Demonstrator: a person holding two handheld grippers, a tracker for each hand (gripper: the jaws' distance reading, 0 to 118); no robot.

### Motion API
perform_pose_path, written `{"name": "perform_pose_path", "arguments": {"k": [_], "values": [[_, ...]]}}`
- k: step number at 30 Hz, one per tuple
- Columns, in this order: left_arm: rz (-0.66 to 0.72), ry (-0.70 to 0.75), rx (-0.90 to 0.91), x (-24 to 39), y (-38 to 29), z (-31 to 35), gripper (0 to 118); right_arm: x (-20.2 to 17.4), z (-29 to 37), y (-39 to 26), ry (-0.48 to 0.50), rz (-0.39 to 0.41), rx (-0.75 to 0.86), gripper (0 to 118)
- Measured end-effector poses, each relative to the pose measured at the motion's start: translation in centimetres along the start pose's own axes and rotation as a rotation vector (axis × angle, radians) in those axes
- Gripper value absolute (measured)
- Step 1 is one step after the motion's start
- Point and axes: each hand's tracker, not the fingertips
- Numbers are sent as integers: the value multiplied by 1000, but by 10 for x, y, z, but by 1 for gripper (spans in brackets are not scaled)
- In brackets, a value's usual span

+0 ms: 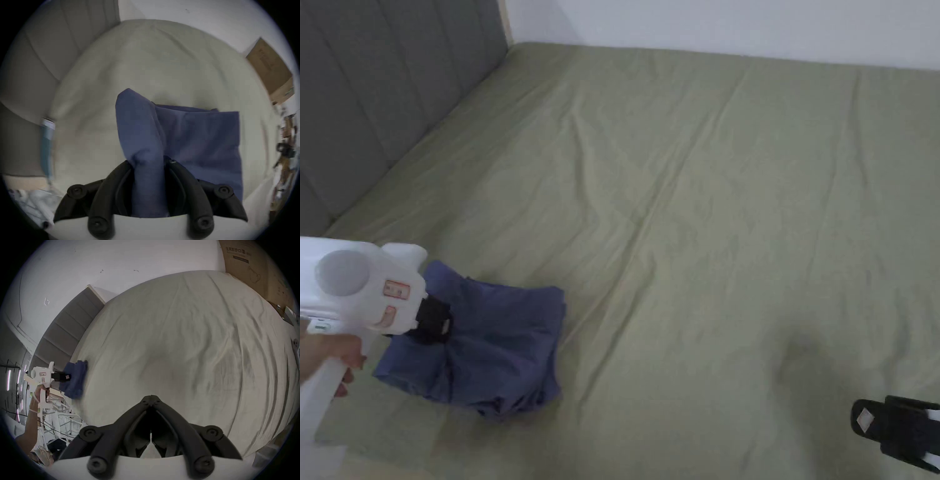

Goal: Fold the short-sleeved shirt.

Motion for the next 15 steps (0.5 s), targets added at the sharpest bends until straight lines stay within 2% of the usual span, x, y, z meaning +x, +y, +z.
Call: {"name": "perform_pose_path", "arguments": {"k": [4, 5, 6, 7, 8, 9, 11, 13, 15], "values": [[-57, 196, 22, -16, 4, -10, 26, -1, -12, -3, -23, -1, -31, 0], [-62, 231, 30, -18, 5, -13, 35, -1, -14, -4, -19, -1, -37, 0], [-64, 273, 41, -19, 3, -14, 56, -5, -15, -6, -18, 0, -43, 0], [-68, 299, 54, -20, 1, -15, 89, -6, -16, -7, -17, 1, -47, 0], [-76, 369, 86, -21, 0, -15, 111, -7, -18, -8, -19, 2, -54, 0], [-51, 378, 88, -24, -2, -14, 118, -8, -20, -10, -21, 3, -59, 0], [26, 306, 116, -26, -7, -1, 115, -10, -20, -11, -18, 4, -65, 0], [125, 172, 142, -30, -9, 13, 114, -12, -18, -13, -8, 3, -67, 0], [200, 77, 179, -26, -14, 28, 108, -13, -14, -14, -1, 6, -65, 0]]}}
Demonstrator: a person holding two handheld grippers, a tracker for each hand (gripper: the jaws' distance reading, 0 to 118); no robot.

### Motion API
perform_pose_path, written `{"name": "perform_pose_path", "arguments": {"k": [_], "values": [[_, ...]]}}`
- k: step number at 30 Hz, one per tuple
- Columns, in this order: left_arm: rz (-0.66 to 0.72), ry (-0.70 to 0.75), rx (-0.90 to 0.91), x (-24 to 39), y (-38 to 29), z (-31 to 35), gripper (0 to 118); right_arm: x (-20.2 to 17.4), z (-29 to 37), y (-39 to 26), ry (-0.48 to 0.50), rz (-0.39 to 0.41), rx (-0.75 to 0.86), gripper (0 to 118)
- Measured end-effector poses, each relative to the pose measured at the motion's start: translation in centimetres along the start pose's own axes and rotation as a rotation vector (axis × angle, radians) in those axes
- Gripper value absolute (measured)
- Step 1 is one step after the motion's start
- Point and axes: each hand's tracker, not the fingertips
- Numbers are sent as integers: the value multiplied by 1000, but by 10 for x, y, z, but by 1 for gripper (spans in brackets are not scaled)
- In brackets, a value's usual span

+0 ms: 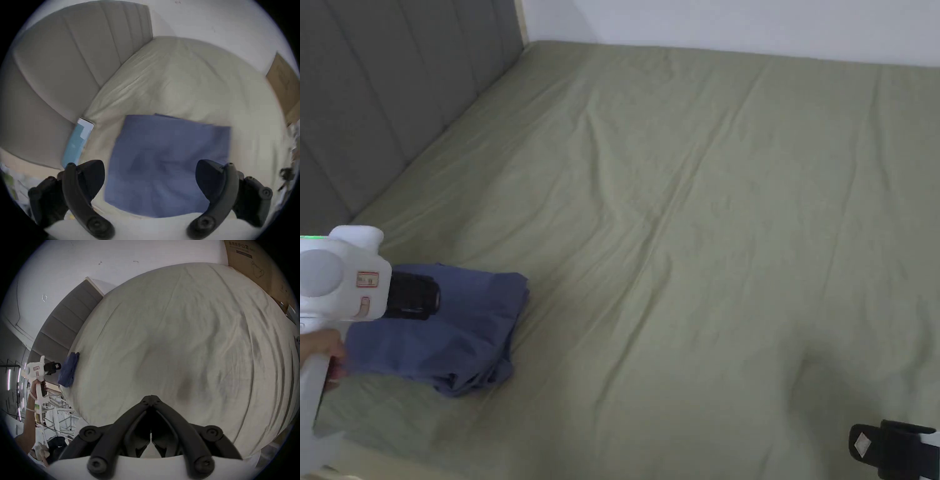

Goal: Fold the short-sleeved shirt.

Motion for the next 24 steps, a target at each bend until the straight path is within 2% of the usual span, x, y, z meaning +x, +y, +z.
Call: {"name": "perform_pose_path", "arguments": {"k": [2, 3, 4, 5, 8, 11, 15, 18, 24], "values": [[61, -125, 49, 8, -9, 24, 100, -2, 6, -1, 10, 2, 12, 0], [84, -184, 60, 16, -13, 35, 77, -3, 11, -2, 18, -1, 19, 0], [105, -228, 73, 23, -19, 45, 32, -4, 15, -3, 30, -2, 30, 0], [110, -253, 78, 33, -25, 52, 0, -4, 19, -4, 32, -3, 37, 0], [20, -226, 154, 77, -48, 88, 0, 0, 31, -7, 34, -2, 64, 0], [17, -221, 191, 114, -66, 119, 0, 1, 45, -10, 26, 11, 89, 0], [-29, -189, 308, 157, -83, 168, 0, -9, 77, -11, -5, 90, 202, 0], [-7, -241, 461, 182, -98, 212, 0, -18, 103, -11, -46, 119, 305, 0], [-106, -177, 677, 229, -114, 281, 0, -50, 163, -15, -189, 202, 574, 0]]}}
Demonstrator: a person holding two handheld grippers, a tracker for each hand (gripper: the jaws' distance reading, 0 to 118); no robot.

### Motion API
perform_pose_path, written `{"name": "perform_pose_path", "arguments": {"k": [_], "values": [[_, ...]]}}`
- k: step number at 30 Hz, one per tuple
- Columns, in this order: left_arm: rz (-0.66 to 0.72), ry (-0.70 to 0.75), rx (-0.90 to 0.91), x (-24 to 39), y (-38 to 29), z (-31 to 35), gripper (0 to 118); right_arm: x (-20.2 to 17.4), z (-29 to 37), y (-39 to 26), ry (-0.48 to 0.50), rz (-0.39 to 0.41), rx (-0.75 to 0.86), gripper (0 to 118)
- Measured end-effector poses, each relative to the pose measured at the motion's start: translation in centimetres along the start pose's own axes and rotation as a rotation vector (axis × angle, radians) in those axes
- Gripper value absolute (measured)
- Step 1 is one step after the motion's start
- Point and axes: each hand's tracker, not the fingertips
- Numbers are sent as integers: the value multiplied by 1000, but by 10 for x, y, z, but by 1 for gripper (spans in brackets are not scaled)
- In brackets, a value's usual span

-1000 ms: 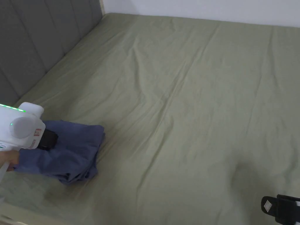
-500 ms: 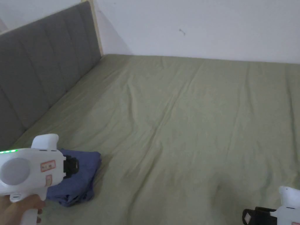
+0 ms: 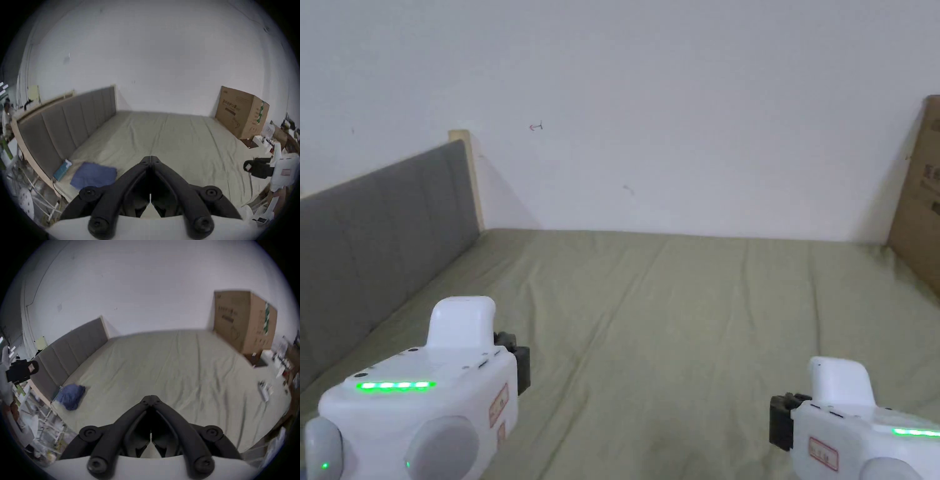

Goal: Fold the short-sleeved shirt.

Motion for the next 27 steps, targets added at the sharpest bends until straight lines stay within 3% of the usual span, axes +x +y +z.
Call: {"name": "perform_pose_path", "arguments": {"k": [10, 24, 26, 27], "values": [[-10, -32, 182, 31, 19, 61, 0, -16, 87, 37, -97, 72, 322, 0], [-54, -22, 262, 46, 19, 77, 1, -12, 101, 35, -121, 53, 355, 1], [-38, -9, 284, 47, 18, 78, 15, -11, 101, 35, -124, 51, 355, 31], [-15, -6, 301, 46, 18, 79, 29, -10, 100, 35, -124, 47, 354, 53]]}}
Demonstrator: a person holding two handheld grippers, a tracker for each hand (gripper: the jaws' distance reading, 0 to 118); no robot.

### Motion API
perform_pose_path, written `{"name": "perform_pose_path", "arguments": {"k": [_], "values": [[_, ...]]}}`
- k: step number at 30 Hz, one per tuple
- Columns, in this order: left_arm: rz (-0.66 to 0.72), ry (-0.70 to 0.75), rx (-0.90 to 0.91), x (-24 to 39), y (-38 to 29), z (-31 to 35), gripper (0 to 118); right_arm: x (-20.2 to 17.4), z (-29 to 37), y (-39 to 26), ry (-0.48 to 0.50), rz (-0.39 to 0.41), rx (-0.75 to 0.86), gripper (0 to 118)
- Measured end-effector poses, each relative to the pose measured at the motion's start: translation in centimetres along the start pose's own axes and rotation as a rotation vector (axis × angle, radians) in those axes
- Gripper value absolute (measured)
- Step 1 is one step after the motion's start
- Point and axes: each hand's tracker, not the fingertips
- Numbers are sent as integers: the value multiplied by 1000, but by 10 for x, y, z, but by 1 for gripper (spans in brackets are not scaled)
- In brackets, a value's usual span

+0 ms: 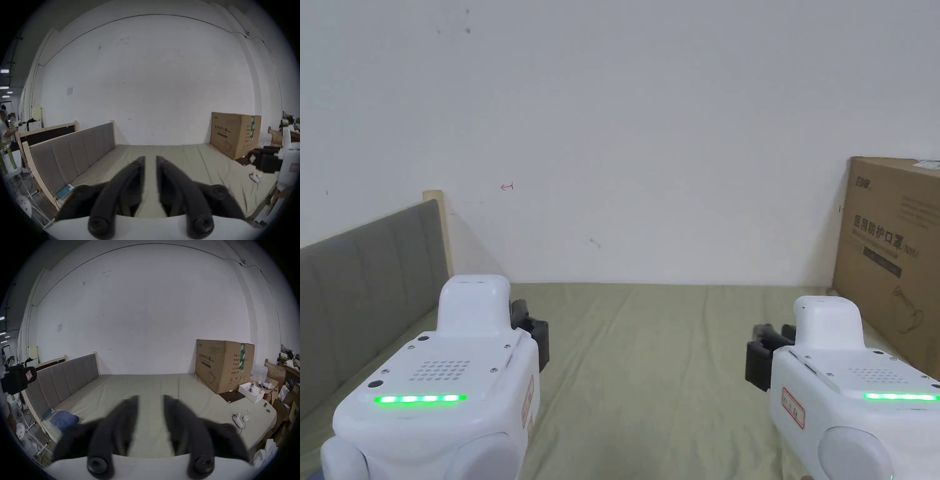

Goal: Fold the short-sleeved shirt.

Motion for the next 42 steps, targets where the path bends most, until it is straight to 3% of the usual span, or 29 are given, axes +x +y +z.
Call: {"name": "perform_pose_path", "arguments": {"k": [1, 2, 3, 4, 8, 12, 15, 18, 22, 37, 42], "values": [[10, 0, 5, -1, 1, 0, 56, 1, -1, 0, 0, -10, -7, 80], [22, -13, -1, -2, 2, 0, 79, 2, -1, -1, 5, -26, -11, 92], [37, -26, -13, -4, 3, -2, 96, 3, -1, -1, 9, -38, -9, 97], [51, -38, -23, -6, 3, -4, 106, 4, -1, -2, 8, -43, -1, 98], [52, 6, 28, -4, -2, -4, 114, 3, -3, -4, -13, -24, 4, 114], [39, -26, -6, -6, -3, -8, 115, 4, -2, -4, -24, -21, 20, 116], [5, 28, 15, 1, -4, -8, 115, -1, -2, -4, -68, 15, 20, 116], [-28, 82, -21, 6, -2, -12, 115, -1, -2, -5, -63, 20, 23, 116], [-7, -14, -50, 1, -2, -13, 115, 0, -1, -4, -55, 2, 22, 116], [12, -23, -142, 6, -3, -15, 115, -3, -8, -5, -23, -3, -12, 116], [-19, 43, -169, 14, -3, -17, 115, -1, -11, -6, -15, -13, -21, 116]]}}
